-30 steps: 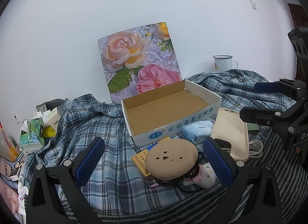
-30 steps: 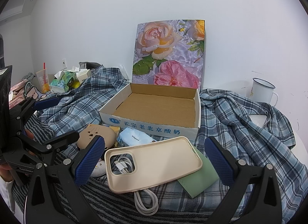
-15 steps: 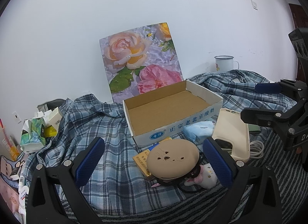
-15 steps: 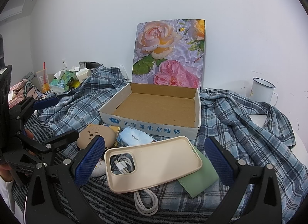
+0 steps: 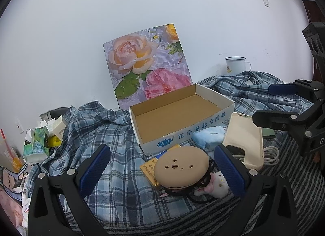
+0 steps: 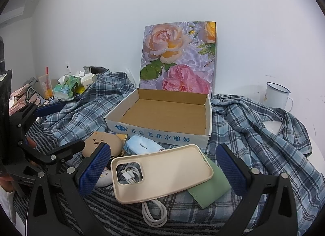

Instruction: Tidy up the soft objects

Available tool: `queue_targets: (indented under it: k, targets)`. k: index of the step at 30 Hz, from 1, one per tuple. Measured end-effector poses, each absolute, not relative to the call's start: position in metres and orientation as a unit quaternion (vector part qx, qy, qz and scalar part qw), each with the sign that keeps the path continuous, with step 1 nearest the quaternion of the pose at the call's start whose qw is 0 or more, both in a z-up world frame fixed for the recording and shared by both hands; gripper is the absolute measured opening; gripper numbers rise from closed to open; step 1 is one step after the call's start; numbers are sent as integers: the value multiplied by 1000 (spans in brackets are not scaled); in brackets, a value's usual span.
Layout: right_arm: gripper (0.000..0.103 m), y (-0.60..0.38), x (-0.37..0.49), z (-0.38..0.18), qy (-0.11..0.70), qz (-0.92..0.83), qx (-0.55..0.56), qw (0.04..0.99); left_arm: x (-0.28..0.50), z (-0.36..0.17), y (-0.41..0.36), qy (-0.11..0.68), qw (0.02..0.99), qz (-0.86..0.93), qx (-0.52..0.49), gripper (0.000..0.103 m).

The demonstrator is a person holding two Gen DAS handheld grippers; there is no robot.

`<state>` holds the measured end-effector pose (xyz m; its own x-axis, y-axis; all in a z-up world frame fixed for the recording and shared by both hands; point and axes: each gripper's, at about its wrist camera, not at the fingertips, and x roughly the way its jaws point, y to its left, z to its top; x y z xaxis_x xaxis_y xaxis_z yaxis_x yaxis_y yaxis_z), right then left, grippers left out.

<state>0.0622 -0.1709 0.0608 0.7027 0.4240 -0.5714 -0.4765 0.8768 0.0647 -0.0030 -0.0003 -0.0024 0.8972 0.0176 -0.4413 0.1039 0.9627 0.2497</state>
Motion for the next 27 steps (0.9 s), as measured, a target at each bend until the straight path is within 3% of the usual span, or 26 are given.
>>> queue_targets:
  k: [27]
  targets:
    - [103,-170,61,60,296,248,-47,921,-1,2,-5,229,964,-25,132,103]
